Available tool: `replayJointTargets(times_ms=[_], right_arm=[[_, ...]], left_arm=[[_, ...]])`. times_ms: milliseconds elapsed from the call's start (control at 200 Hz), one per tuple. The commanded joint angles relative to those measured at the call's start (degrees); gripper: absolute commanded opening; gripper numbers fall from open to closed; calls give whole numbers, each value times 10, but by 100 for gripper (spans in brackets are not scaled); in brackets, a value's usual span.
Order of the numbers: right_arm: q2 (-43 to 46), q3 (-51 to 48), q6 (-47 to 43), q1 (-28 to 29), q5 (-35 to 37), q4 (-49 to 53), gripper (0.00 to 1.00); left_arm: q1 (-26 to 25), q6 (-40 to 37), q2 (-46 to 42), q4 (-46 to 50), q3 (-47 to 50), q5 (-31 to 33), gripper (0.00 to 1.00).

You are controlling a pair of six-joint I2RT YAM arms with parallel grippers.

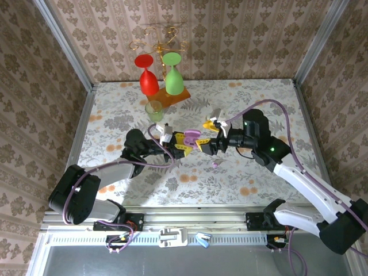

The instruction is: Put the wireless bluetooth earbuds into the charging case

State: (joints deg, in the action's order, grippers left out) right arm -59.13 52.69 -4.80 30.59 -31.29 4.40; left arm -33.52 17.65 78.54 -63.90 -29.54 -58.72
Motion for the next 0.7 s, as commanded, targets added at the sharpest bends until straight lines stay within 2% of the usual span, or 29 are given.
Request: replayJointTargets(times_ms=[0, 95, 210, 260, 375, 620, 695], right_arm=[[51, -58, 74, -22, 88, -105, 75], [90, -112, 126, -55, 144, -157, 75], [110, -157, 177, -79, 223, -152, 74], [104, -172, 212, -84, 272, -143, 74], [53, -178, 296, -91, 336, -77, 70], [-92, -142, 340, -86, 271, 58, 61], [-132, -139, 363, -84, 239, 64, 60]], left_arm=[[6, -25, -16, -28, 11, 26, 29], [7, -39, -24, -27, 16, 44, 29], [7, -49, -30, -27, 19, 55, 29], [8, -52, -32, -26, 19, 58, 29], [9, -59, -33, -22, 16, 60, 29], [9, -73, -45, 7, 12, 56, 29], [9, -80, -47, 13, 12, 58, 29]])
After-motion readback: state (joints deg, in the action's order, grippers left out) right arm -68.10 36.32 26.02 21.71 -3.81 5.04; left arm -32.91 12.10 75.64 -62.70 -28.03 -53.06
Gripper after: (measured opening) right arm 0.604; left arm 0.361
